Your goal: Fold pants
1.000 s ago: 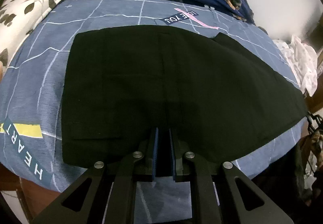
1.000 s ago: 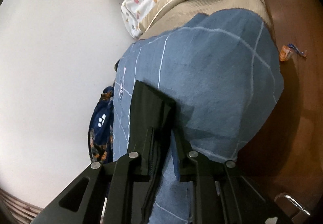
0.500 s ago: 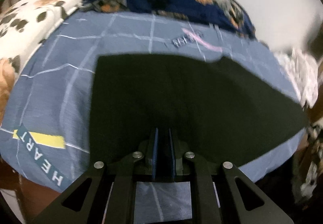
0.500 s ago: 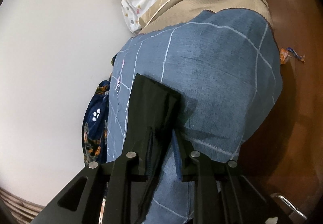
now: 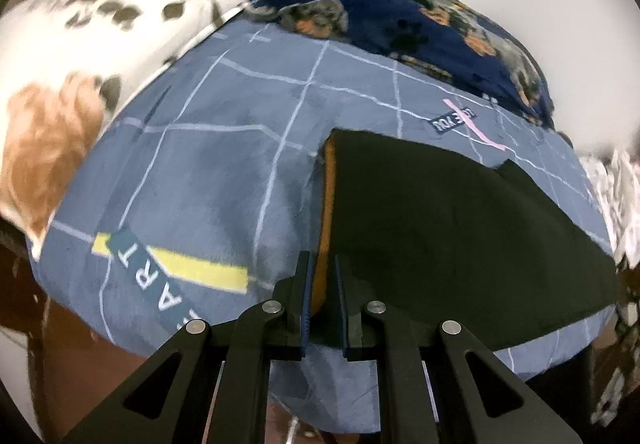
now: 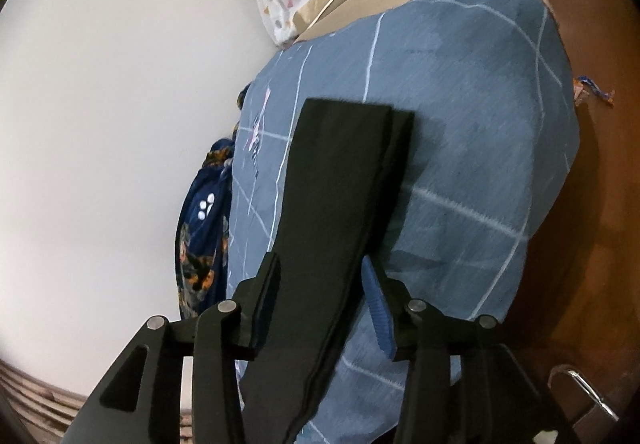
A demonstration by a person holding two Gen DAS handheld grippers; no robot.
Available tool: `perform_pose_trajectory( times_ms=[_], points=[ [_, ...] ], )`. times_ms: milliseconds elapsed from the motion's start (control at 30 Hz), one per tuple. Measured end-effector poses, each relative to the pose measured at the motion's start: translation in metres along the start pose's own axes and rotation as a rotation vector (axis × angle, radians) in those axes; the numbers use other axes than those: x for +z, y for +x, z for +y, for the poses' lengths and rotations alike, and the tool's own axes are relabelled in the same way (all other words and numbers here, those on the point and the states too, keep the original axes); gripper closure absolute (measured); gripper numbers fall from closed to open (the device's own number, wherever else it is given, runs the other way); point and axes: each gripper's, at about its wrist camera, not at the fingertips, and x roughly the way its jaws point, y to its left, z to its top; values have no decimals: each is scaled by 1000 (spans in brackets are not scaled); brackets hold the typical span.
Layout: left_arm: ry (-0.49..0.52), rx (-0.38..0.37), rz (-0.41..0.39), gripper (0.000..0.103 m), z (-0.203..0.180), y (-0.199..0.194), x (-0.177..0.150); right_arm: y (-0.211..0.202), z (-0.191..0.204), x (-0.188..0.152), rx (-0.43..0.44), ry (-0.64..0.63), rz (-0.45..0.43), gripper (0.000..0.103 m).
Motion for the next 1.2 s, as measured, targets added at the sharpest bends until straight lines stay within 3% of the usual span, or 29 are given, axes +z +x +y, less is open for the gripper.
perform_pose_trajectory(
  times_ms=[167, 300, 467, 567, 733, 900, 1067, 1200],
  points=[
    [-11, 26, 7, 91, 0, -6, -5, 4, -10, -2, 7, 47, 10, 54],
    [-48, -29, 3, 91, -3, -22, -2, 4, -13, -3, 20, 55, 9, 52],
    [100, -102, -39, 90, -53, -40, 1, -1, -16, -2, 33, 31, -15, 52],
    [176, -154, 10, 85, -96, -25, -1, -10, -24, 3, 55, 63, -52, 52],
    [230, -168, 51, 85, -136, 16, -8, -28, -39, 17, 80, 106, -107, 52],
    [292, -124, 37, 85, -144, 37, -20, -32, -47, 33, 73, 112, -128, 52],
    [283, -134, 38, 85, -136, 45, -23, -18, -43, 43, 87, 86, -107, 52],
    [263, -136, 42, 85, -131, 48, -24, -14, -41, 43, 91, 73, -108, 43]
  ],
)
